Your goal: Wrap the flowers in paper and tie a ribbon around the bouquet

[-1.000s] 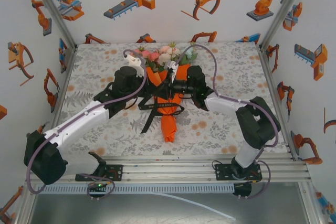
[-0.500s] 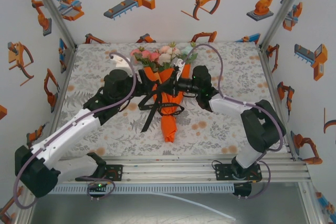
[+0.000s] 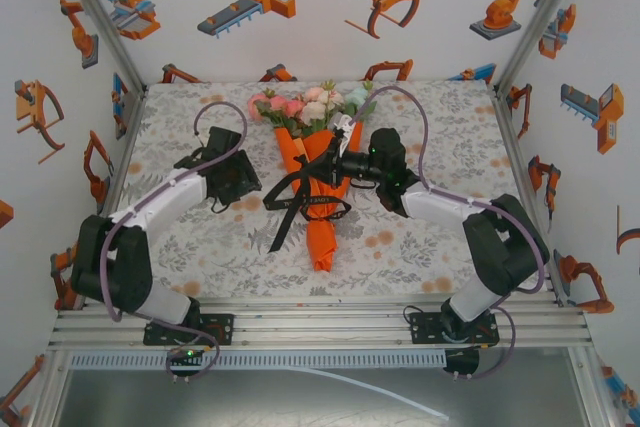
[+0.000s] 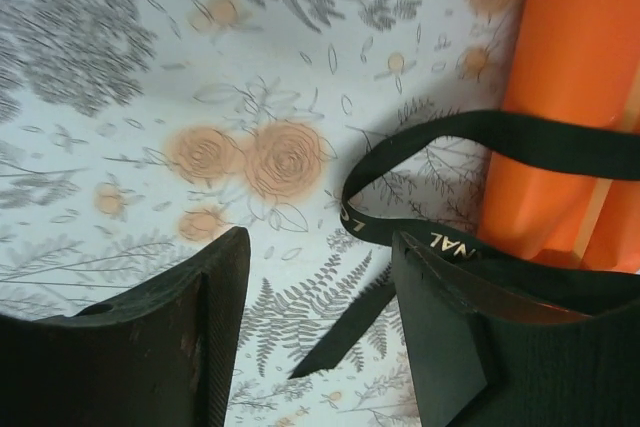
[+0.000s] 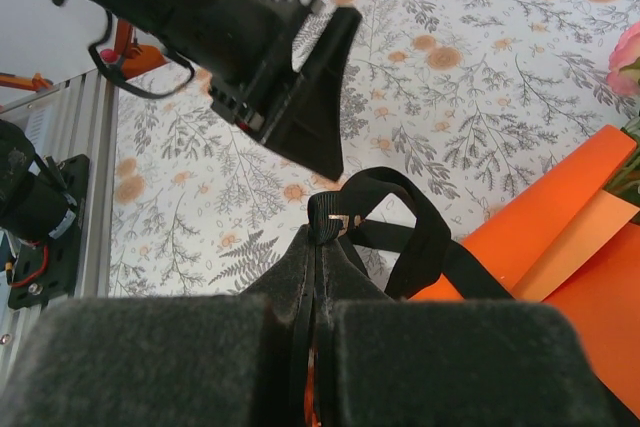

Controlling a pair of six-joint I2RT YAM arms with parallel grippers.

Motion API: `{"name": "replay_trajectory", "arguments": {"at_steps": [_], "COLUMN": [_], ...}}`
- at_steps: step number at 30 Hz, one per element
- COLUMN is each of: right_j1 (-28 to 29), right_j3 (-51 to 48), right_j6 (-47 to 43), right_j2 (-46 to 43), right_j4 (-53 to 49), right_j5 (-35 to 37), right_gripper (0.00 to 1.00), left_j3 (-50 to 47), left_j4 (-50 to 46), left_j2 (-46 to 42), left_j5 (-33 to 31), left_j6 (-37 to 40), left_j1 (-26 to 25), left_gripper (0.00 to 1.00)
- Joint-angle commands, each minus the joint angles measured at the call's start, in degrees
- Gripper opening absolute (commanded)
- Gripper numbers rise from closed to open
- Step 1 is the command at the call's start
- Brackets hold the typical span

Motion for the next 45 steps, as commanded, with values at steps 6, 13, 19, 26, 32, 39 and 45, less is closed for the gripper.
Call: {"name": "replay_trajectory", "arguments": {"at_steps": [6, 13, 19, 26, 32, 39, 45], "right_j1": [-0.25, -0.25, -0.25, -0.22, -0.20, -0.25, -0.25], "right_j3": [-0.07, 0.06, 0.51, 0.58, 0.62, 0.97, 1.89], "right_j6": [0.33, 0.65, 0.88, 0.95, 0.87, 0.99, 2.41], "right_j2": [-1.57, -1.26, -1.17, -1.17, -1.08, -1.04, -0.44], "right_j4": [2.84, 2.77, 2.76, 2.67, 2.29, 1.93, 0.24], "right_j5": [0.20, 0.12, -0.31, -0.41, 0.07, 0.55, 1.92], "right_gripper": [0.00, 0.00, 0.00, 0.00, 0.00, 0.00, 0.00], "left_j3": [4.81, 4.94, 3.70, 2.35, 2.73, 2.10, 0.15], "left_j4": [-4.29, -0.79, -1.53, 2.87, 3.97, 2.32, -0.80], "left_j2": [9.52, 12.46, 12.57, 10.54, 11.94, 12.69, 1.74], "left_j5": [2.24, 4.52, 1.69, 0.66, 2.24, 2.73, 3.68], "left_j6": [-4.77, -5.47, -6.77, -8.21, -8.60, -8.51, -11.61], "left_j1": [-1.80, -2.76, -2.66, -2.46, -2.21, -2.43, -4.09], "left_gripper": [0.57, 0.46, 0.45, 0.44, 0.44, 0.16, 0.00]}}
